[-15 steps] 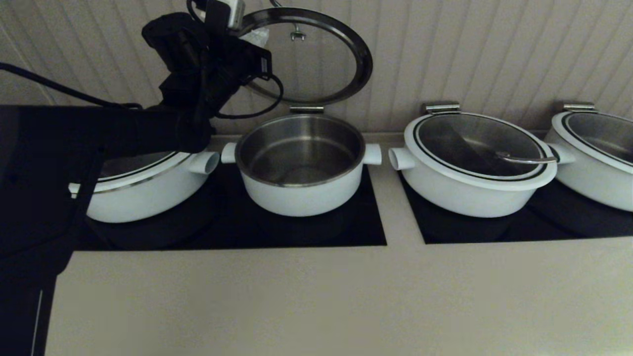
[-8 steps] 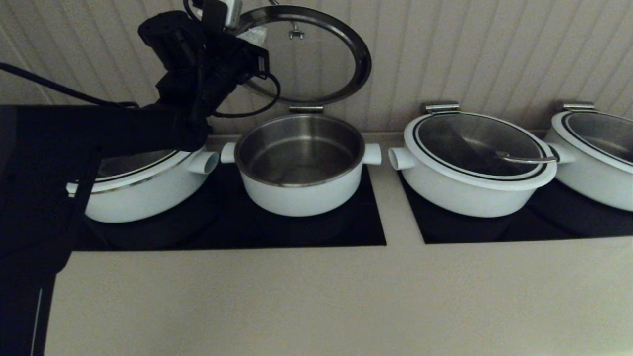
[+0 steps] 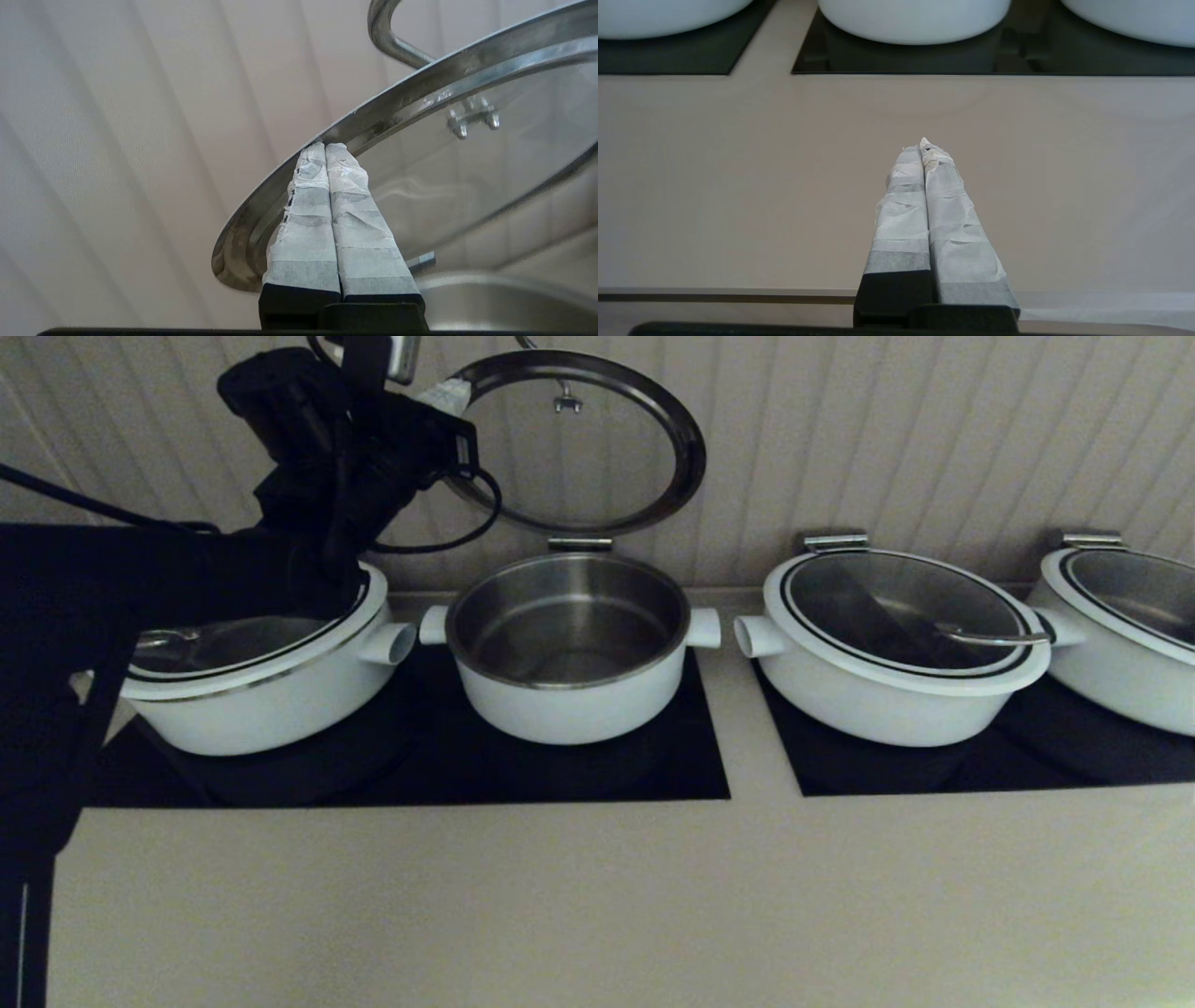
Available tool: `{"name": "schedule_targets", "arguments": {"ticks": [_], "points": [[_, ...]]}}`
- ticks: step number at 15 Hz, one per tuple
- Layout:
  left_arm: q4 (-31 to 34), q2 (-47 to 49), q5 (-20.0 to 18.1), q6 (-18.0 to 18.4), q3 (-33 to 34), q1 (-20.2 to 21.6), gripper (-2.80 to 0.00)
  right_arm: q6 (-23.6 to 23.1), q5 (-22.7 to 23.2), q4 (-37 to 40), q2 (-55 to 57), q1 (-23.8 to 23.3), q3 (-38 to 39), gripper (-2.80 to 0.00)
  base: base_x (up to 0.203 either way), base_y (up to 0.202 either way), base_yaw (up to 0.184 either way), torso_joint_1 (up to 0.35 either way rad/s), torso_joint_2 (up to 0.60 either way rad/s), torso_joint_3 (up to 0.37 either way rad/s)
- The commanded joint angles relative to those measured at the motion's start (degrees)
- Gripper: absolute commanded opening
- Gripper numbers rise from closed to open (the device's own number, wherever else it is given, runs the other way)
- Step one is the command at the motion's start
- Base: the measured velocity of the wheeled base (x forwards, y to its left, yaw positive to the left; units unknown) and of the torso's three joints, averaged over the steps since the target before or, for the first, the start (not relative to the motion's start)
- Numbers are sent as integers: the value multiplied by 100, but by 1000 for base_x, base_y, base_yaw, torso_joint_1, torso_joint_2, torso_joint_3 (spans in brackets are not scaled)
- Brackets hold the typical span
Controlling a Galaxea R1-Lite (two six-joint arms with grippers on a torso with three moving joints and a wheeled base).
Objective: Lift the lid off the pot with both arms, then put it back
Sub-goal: Close the pot lid
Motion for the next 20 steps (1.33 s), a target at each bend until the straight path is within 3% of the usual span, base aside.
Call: {"name": "schedule_targets", "arguments": {"ticks": [1,4,9,17,20], "points": [[-13,-133,-9,-4,217,4,-280,-2,2,0,7,3,0,-280,0,0,0,0,0,0],[5,-171,-9,-4,236,13,-280,-2,2,0,7,3,0,-280,0,0,0,0,0,0],[-11,-543,-9,-11,1058,14,-280,-2,2,0,7,3,0,-280,0,0,0,0,0,0],[63,-690,-17,-12,1226,57,-280,-2,2,0,7,3,0,-280,0,0,0,0,0,0],[201,-905,-17,-4,1582,137,-280,-2,2,0,7,8,0,-280,0,0,0,0,0,0]]}}
